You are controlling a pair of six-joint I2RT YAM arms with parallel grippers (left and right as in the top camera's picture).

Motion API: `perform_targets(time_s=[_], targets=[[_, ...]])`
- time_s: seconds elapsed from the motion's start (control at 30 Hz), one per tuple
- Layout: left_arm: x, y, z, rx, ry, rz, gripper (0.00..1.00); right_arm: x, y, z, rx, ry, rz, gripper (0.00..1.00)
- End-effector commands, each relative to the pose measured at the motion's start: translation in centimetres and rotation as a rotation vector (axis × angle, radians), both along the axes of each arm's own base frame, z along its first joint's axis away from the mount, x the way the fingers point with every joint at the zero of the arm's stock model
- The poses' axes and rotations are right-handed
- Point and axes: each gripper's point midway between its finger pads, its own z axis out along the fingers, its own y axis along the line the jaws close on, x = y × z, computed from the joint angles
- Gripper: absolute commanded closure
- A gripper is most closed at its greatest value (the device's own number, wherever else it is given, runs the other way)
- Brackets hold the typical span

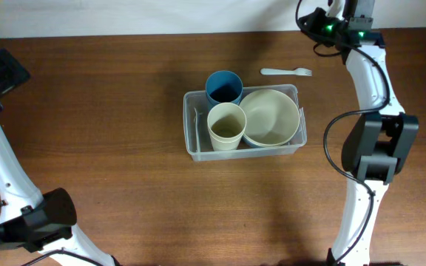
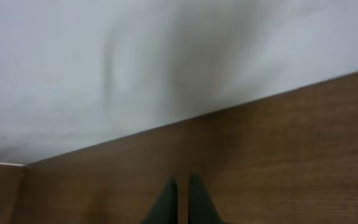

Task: Pack container
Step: 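Swing the right gripper back toward the white fork behind the container, then lower the right gripper over the white fork's handle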

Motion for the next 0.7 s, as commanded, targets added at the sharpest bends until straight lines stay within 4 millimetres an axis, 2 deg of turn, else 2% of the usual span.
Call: perform_targets(time_s=[0.0,0.2,0.3,0.67], targets=[[0.0,0.3,-0.6,-0.011,0.013,0.017,0.0,-0.2,1.3,-1.7,0.062,0.037,0.042,0.96],[0.1,0.3,-0.6,-0.011,0.013,0.017,0.0,-1.1,1.1,-3.9,0.081,0.141,0.016,0.96],[0.1,0.3,-0.6,-0.011,0.013,0.017,0.0,-2.6,0.1,-6.5,0.028,0.26,-0.044,0.96],[0.1,0.3,-0.6,-0.011,0.013,0.017,0.0,-3.9,0.7,-10.5,0.057,0.377,-0.025,0.96]])
